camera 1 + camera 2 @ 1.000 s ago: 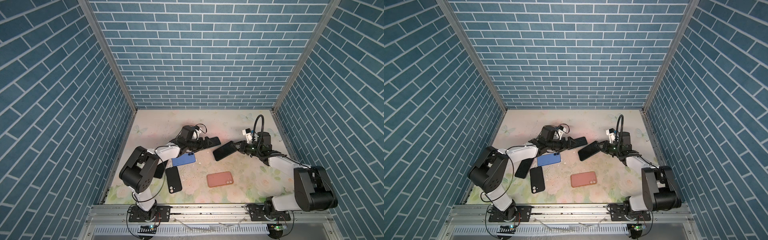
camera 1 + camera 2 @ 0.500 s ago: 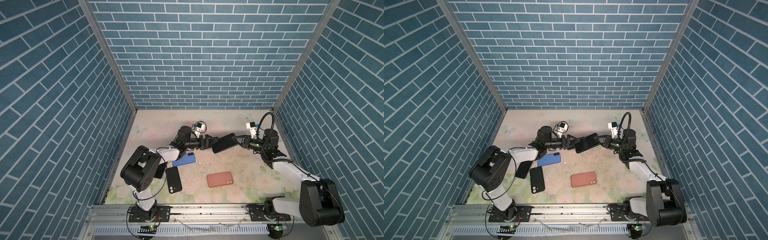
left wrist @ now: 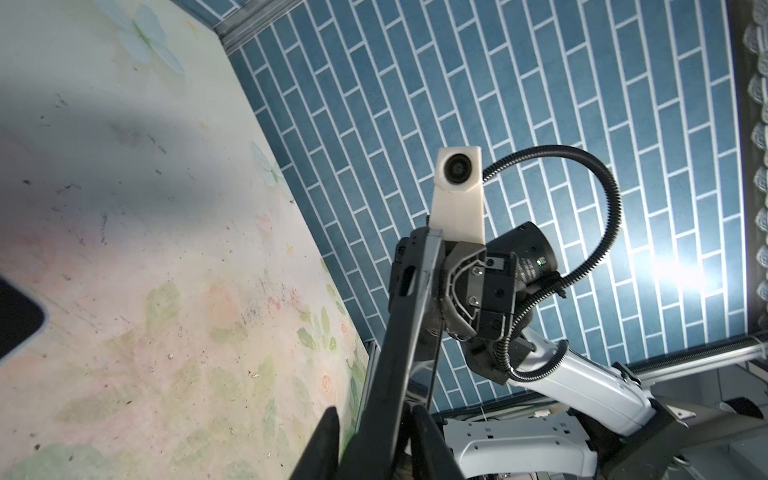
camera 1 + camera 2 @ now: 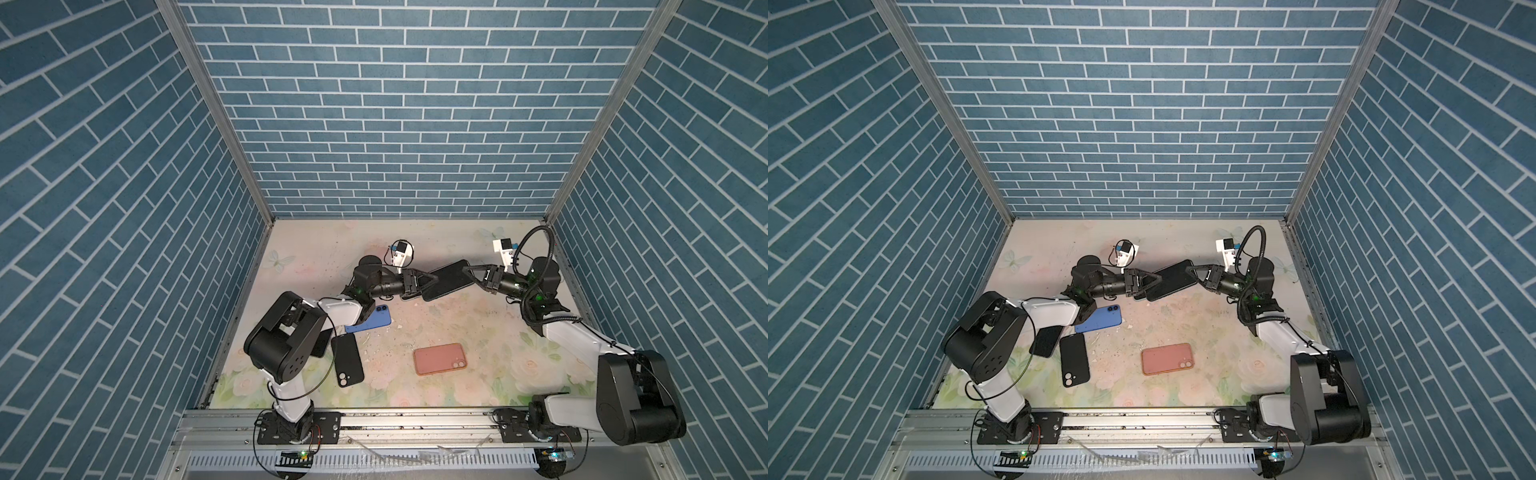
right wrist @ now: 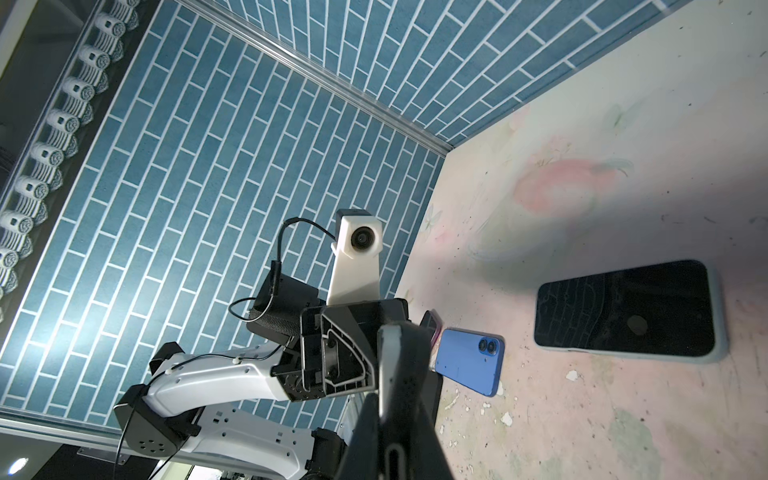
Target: Put the phone into the phone case
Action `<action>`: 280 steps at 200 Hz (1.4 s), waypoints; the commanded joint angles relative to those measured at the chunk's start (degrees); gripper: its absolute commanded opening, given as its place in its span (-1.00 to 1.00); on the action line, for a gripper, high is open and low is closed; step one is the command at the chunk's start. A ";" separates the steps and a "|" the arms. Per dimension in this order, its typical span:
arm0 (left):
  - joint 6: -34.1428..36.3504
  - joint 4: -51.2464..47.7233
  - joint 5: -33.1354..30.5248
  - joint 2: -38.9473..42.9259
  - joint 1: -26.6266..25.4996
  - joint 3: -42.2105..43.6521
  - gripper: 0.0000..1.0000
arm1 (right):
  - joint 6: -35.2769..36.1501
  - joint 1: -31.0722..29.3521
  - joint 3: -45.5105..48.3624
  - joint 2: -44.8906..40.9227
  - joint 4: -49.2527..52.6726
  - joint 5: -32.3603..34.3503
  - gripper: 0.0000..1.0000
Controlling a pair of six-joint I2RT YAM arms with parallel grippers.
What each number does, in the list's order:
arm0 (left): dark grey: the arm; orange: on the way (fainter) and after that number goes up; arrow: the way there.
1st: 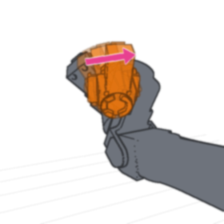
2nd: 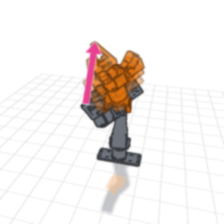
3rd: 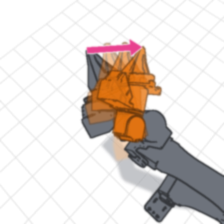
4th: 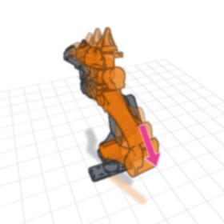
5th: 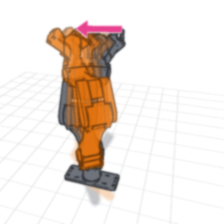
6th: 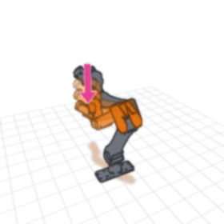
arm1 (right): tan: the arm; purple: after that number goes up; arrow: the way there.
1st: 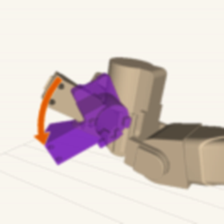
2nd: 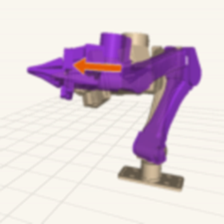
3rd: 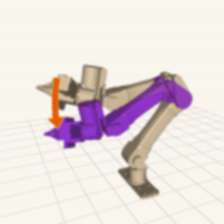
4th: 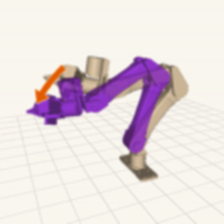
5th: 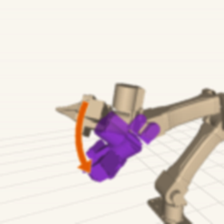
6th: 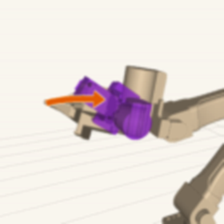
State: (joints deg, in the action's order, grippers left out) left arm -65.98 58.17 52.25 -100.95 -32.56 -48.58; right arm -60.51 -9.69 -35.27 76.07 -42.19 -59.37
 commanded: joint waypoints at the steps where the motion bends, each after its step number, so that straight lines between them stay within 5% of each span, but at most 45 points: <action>1: -3.63 10.80 2.00 -0.51 -0.93 0.23 -0.66 | -2.72 0.09 0.16 1.30 -7.77 0.51 -0.81; 40: -6.44 14.52 2.57 -1.42 -1.02 0.17 -0.96 | -2.95 0.09 -1.27 2.93 -11.13 -0.37 -0.52; 78: -7.65 15.28 3.14 -1.40 -1.02 -0.29 -1.00 | -4.73 0.13 -3.26 6.37 -17.52 -1.34 -0.27; 147: -8.17 14.49 3.12 -1.79 -1.13 -0.57 -1.00 | -15.31 0.08 -7.10 15.89 -32.70 -2.57 -0.49; 223: -6.92 12.12 3.10 -2.41 -1.11 -1.78 -1.00 | -11.84 -0.46 -4.97 15.28 -28.48 -3.90 -0.42; 280: 1.76 1.48 3.72 1.53 -1.11 -2.32 -1.00 | -2.26 -0.59 -4.45 10.81 -12.83 -1.89 -0.22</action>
State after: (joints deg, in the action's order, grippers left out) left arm -70.70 63.86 54.83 -103.04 -33.41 -48.75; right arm -68.55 -10.11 -39.79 90.35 -61.63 -61.65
